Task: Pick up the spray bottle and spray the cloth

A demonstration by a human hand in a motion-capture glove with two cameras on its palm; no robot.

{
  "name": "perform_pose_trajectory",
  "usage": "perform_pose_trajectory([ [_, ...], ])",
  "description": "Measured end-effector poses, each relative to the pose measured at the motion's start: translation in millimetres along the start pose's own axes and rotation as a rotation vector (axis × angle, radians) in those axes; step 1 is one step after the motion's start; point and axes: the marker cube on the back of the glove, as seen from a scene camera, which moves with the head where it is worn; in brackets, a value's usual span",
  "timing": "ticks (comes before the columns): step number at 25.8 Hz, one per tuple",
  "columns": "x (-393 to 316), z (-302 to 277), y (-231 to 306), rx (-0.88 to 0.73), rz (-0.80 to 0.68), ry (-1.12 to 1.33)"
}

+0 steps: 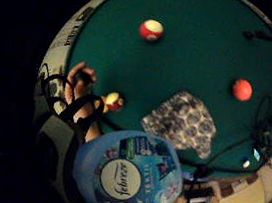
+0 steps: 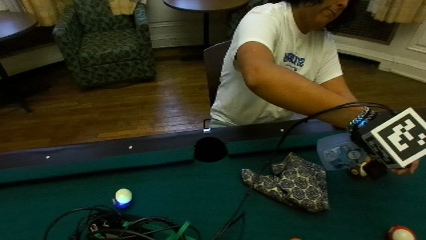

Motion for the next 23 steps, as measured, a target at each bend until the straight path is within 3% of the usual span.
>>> perform_pose_trajectory([
  [2,-13.1,1.8,-7.5,0.070,-0.091,-0.084],
  [6,-23.7,24.3,-34.1,0.359,-0.295,-0.293],
  [11,-16.0,51.6,-54.5,0.589,-0.408,-0.533],
  [23,3.0,79.4,-80.8,0.767,-0.445,-0.690],
])
